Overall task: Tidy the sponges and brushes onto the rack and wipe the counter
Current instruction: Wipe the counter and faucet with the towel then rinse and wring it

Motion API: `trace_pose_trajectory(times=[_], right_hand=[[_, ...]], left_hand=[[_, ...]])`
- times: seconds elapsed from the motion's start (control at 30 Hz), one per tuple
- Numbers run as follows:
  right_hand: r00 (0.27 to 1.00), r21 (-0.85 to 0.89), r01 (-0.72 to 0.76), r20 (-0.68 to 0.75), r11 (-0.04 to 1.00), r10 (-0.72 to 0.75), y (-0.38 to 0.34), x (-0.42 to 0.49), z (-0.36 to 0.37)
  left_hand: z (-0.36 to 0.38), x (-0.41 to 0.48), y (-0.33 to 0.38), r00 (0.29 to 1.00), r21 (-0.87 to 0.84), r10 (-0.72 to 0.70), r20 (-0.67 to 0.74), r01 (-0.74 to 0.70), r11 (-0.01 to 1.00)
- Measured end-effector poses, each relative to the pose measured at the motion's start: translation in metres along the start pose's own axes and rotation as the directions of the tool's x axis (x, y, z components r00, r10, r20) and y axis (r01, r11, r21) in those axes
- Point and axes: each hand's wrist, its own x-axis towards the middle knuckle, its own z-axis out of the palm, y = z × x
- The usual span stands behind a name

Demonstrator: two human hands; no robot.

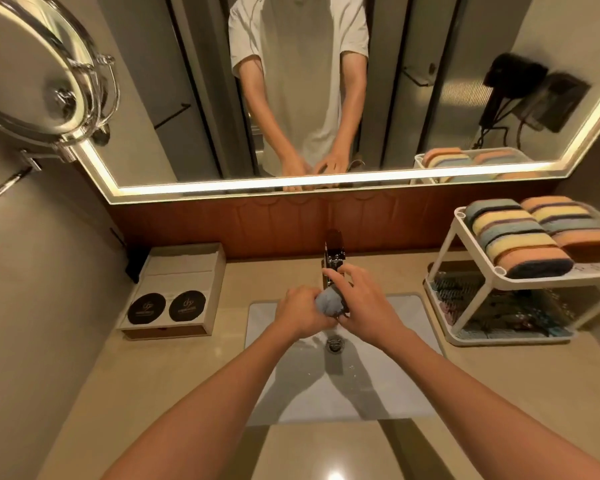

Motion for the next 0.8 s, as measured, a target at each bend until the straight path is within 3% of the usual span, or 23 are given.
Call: trace_pose_trajectory(times=[0.07,0.13,0.17,0.23,0.37,0.47,0.6,0.7,0.8], right_hand=[[0.987,0.347,-0.154,0.013,0.925,0.160,-0.005,0.003,-0.006],[0.938,0.703,-0.320,0.140,0.635,0.318,-0.017,0.006,-0.014],[0.916,0.794,-0.362,0.206,0.488,0.344,-0.024,0.007,-0.016],[0.894,0.860,-0.390,0.268,0.330,0.360,-0.032,0.011,-0.018],[0.889,0.892,-0.358,0.235,0.275,0.392,-0.044,0.019,-0.014],[0.880,0.882,-0.360,0.212,0.304,0.424,-0.051,0.023,-0.014],[0.912,0.805,-0.325,0.127,0.497,0.391,-0.053,0.021,-0.015],[0.940,0.715,-0.279,0.067,0.641,0.335,-0.056,0.017,-0.019],[0.940,0.684,-0.283,0.058,0.672,0.337,-0.060,0.017,-0.024]], left_hand=[[-0.001,0.001,-0.007,0.998,-0.028,-0.028,-0.056,0.027,0.999],[-0.006,0.000,-0.011,0.997,-0.087,-0.028,-0.073,0.022,0.996],[-0.007,0.000,-0.012,0.998,-0.129,-0.012,-0.059,0.004,0.992],[-0.012,-0.004,-0.012,0.999,-0.287,0.031,-0.023,-0.036,0.957],[-0.018,-0.014,-0.014,0.994,-0.672,0.104,0.024,-0.061,0.738],[-0.021,-0.020,-0.016,0.988,-0.783,0.130,0.081,-0.018,0.622],[-0.029,-0.023,-0.025,0.991,-0.678,0.064,0.117,0.033,0.734],[-0.041,-0.022,-0.033,0.997,-0.740,0.008,0.073,0.048,0.671],[-0.049,-0.024,-0.040,0.996,-0.739,-0.080,0.045,0.087,0.668]])
